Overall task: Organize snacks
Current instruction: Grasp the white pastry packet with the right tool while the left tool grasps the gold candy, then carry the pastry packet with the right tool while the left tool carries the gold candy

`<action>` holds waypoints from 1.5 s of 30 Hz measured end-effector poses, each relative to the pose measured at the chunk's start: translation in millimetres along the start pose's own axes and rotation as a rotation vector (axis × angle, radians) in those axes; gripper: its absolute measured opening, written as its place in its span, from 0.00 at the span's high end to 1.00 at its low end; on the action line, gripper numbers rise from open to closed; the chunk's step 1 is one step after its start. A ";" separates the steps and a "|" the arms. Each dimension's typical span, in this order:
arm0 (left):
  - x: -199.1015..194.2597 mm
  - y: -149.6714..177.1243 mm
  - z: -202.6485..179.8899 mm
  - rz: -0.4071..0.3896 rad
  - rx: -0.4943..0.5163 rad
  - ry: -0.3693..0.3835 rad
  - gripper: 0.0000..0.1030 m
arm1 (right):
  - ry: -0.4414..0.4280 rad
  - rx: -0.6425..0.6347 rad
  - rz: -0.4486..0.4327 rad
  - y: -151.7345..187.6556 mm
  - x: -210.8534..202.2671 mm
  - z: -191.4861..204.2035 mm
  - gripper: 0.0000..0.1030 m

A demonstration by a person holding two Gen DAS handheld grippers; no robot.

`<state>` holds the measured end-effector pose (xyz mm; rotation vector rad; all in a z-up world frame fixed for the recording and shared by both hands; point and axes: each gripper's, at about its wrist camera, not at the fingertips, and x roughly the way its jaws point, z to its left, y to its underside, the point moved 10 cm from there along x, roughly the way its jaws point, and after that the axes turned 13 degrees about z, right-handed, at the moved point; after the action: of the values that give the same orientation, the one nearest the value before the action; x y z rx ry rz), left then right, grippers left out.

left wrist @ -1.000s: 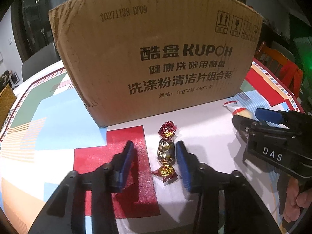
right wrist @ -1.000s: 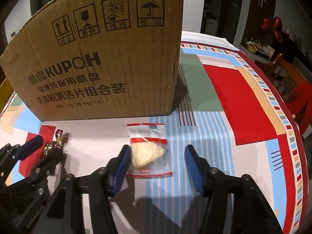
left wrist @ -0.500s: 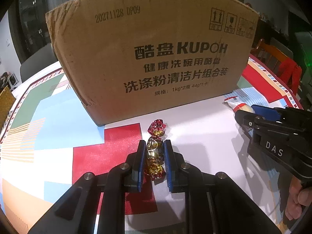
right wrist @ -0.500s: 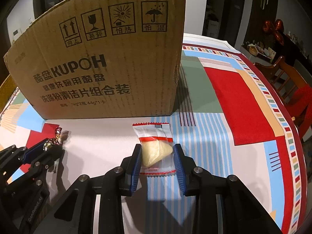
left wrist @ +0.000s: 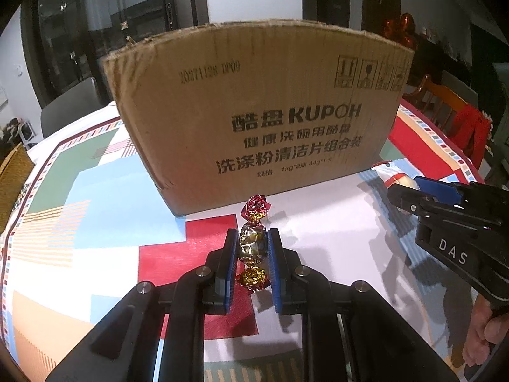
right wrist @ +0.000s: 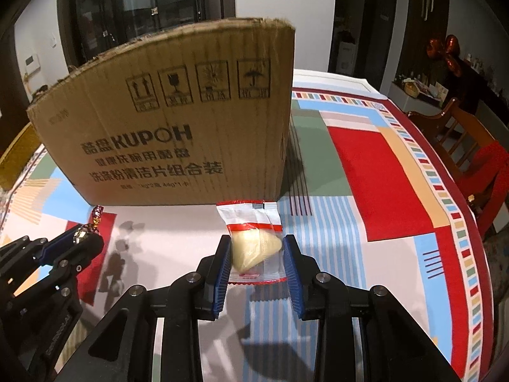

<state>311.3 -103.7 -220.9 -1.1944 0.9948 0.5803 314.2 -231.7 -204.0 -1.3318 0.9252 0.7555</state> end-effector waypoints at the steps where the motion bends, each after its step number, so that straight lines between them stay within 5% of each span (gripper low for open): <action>1: -2.7 0.2 0.6 -0.002 -0.003 0.000 0.82 | -0.001 -0.001 -0.004 0.3 -2.9 0.4 0.67; 45: -102.9 -51.9 20.5 -0.143 -0.060 0.001 0.82 | -0.050 -0.028 -0.220 -48.6 -116.2 15.4 0.67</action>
<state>311.4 -87.6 -104.9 -1.3076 0.8897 0.4998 305.7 -215.3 -78.4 -1.4070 0.7161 0.6304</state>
